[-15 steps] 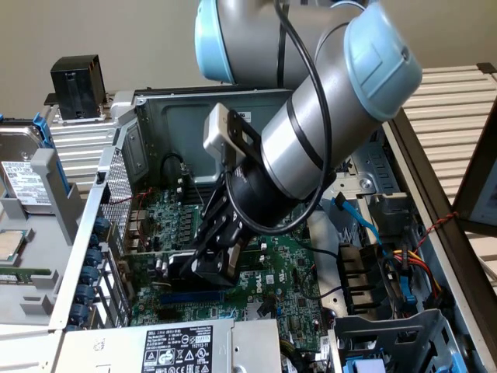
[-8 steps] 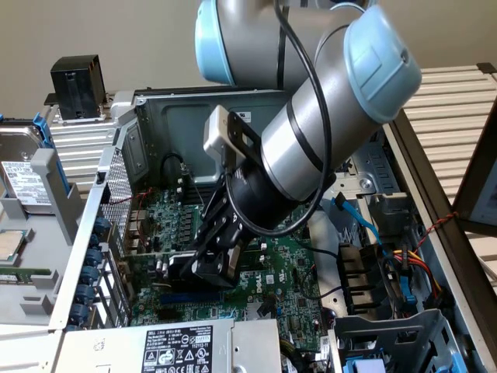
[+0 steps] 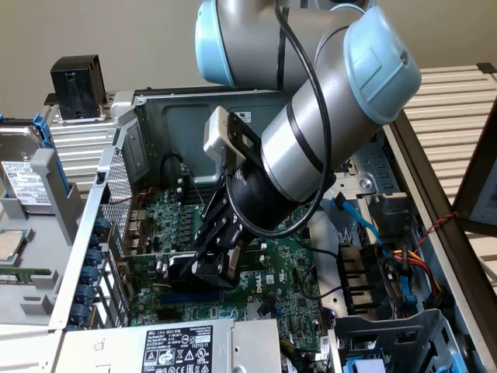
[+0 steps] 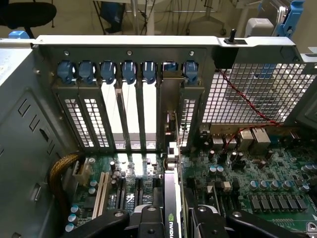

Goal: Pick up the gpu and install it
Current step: 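Insert the gpu into the slot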

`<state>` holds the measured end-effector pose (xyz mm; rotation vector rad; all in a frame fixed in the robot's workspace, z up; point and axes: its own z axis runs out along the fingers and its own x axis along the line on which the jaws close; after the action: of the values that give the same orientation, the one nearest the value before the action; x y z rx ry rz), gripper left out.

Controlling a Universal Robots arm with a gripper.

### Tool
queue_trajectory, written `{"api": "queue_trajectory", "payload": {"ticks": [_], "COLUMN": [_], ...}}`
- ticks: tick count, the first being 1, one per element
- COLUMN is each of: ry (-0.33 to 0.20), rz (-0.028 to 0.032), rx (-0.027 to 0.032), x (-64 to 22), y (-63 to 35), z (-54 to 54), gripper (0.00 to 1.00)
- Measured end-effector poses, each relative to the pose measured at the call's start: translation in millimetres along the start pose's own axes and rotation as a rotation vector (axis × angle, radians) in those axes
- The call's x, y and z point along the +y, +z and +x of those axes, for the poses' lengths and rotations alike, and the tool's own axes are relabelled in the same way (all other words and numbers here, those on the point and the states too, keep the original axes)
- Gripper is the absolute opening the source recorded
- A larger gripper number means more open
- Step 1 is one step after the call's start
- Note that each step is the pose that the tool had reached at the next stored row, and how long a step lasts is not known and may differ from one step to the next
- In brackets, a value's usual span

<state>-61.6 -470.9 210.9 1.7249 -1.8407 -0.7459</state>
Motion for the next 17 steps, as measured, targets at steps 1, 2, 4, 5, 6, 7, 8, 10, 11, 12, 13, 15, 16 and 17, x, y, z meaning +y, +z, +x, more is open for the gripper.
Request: {"api": "queue_trajectory", "payload": {"ticks": [1, 2, 4, 5, 6, 7, 8, 10, 11, 12, 13, 15, 16, 17], "ry": [0.000, 0.000, 0.000, 0.000, 0.000, 0.000, 0.000, 0.000, 0.000, 0.000, 0.001, 0.001, 0.001, 0.002], "rz": [0.0000, 0.0000, 0.0000, 0.0001, 0.0001, 0.0001, 0.0001, 0.0000, 0.0000, 0.0000, 0.0000, 0.0001, 0.0001, 0.0002], "rx": [-0.0001, -0.0001, -0.0002, -0.0001, -0.0001, 0.0001, 0.0003, 0.0003, 0.0005, 0.0005, 0.0006, 0.0008, 0.0013, 0.0016], "x": [0.0, 0.0, -0.1, -0.2, -0.2, -0.1, 0.0, 0.0, 0.0, 0.0, -0.1, -0.7, -1.0, -1.1], "y": [0.0, 0.0, 0.1, 0.1, 0.1, 0.1, 0.0, 0.0, 0.0, 0.1, 0.2, 0.8, 1.1, 1.2], "z": [0.0, 0.0, -0.1, -0.3, -0.3, -0.3, -0.3, -0.3, -0.3, -0.2, -0.3, -0.4, -0.5, -0.5], "gripper": [0.27, 0.27, 0.27, 0.27, 0.27, 0.27, 0.27, 0.27, 0.27, 0.27, 0.27, 0.27, 0.27, 0.27]}}
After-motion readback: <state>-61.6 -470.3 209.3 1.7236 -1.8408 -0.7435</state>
